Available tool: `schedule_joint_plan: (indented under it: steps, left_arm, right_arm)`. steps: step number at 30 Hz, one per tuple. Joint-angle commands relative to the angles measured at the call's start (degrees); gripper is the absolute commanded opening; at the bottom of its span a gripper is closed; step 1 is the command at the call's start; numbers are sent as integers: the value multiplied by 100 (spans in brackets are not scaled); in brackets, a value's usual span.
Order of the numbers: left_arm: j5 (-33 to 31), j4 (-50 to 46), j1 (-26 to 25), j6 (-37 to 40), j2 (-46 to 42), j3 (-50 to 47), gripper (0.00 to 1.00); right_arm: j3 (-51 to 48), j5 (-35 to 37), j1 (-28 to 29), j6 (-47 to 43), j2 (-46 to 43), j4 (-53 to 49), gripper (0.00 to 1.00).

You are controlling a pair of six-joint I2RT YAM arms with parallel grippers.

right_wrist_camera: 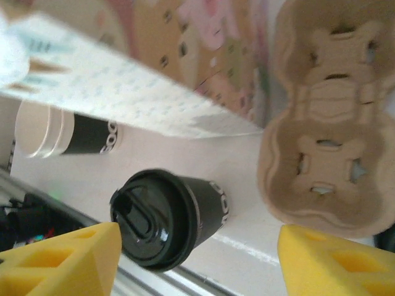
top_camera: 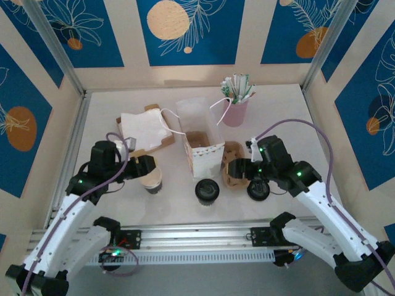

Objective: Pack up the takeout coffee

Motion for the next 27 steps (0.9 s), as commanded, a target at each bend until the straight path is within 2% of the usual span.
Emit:
schedule_joint_plan:
  steps: [1, 3, 9, 13, 19, 27]
  left_arm:
    - [294, 410, -106, 38, 65, -62, 63]
    - [256, 321, -154, 113, 51, -75, 69]
    - [233, 46, -290, 303, -24, -150, 95]
    - [61, 19, -615, 303, -4, -119, 97]
    - [-312, 213, -996, 221, 202, -62, 97]
    - [-514, 439, -1226, 216, 565, 69, 96]
  right_arm:
    - [-24, 153, 617, -262, 103, 166, 73]
    - [-22, 364, 964, -363, 191, 137, 76]
    - [156, 871, 1868, -646, 690, -41, 84]
    - [272, 939, 2212, -825, 1043, -80, 89]
    - [354, 815, 2352, -999, 1362, 35, 97]
    - [457, 951, 2299, -1034, 1572, 140, 96]
